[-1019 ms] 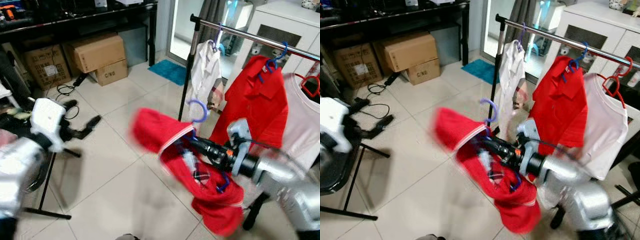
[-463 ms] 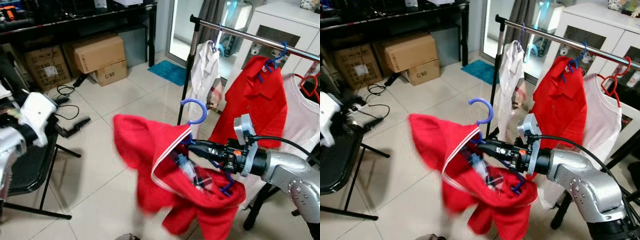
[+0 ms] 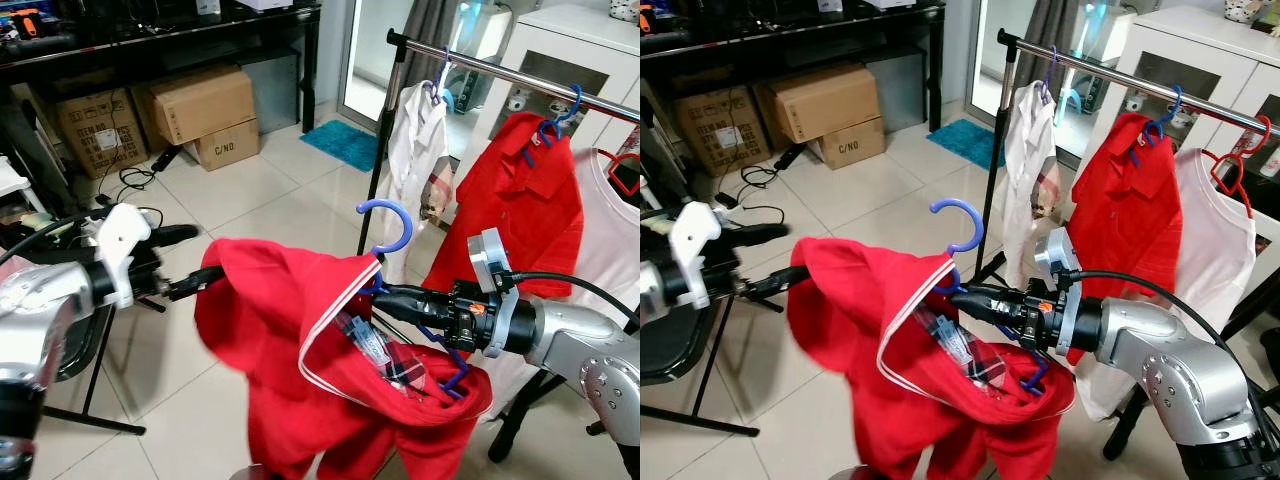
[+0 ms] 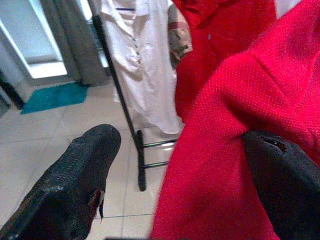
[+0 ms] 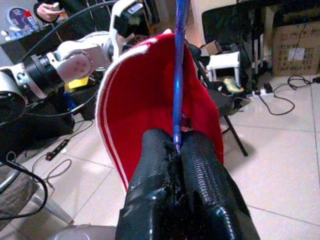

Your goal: Hang hanger

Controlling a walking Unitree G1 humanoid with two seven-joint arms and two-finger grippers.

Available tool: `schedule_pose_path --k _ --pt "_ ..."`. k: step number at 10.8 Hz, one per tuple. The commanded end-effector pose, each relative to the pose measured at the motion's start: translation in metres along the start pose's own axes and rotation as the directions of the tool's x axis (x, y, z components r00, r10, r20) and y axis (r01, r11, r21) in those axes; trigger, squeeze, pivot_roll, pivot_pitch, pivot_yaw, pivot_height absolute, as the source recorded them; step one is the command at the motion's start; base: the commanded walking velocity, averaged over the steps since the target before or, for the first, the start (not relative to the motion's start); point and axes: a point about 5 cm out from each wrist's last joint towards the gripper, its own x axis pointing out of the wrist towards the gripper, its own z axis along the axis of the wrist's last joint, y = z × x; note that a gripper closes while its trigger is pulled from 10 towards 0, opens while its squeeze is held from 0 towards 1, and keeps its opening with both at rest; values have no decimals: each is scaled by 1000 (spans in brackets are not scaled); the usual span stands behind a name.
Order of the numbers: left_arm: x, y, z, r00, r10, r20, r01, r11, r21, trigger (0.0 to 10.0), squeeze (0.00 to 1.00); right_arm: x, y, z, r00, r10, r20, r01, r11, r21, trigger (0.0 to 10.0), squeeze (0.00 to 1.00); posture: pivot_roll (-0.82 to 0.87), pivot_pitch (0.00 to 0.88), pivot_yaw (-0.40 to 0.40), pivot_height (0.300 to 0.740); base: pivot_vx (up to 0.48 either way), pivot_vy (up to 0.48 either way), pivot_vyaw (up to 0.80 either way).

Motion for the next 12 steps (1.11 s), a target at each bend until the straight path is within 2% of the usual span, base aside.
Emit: schedule_pose_path --k 1,2,6,12 --pt "4 -2 3 999 -34 7 34 999 1 7098 0 -3 3 14 1000 15 24 -13 998 -55 10000 0 -87 0 -4 740 0 0 0" --pt "6 -5 0 999 -48 4 48 999 -7 0 0 -3 4 14 1000 17 24 -16 998 -53 10000 0 -87 0 -4 740 0 0 0" --pt "12 -8 -5 996 -90 10 90 995 -34 0 0 0 4 15 999 38 24 -36 998 -53 10000 0 -82 0 -12 740 0 0 0" --pt "12 -2 -5 998 -64 18 64 997 -39 0 0 0 5 13 999 32 29 -31 999 -45 10000 0 -83 0 -2 740 0 0 0"
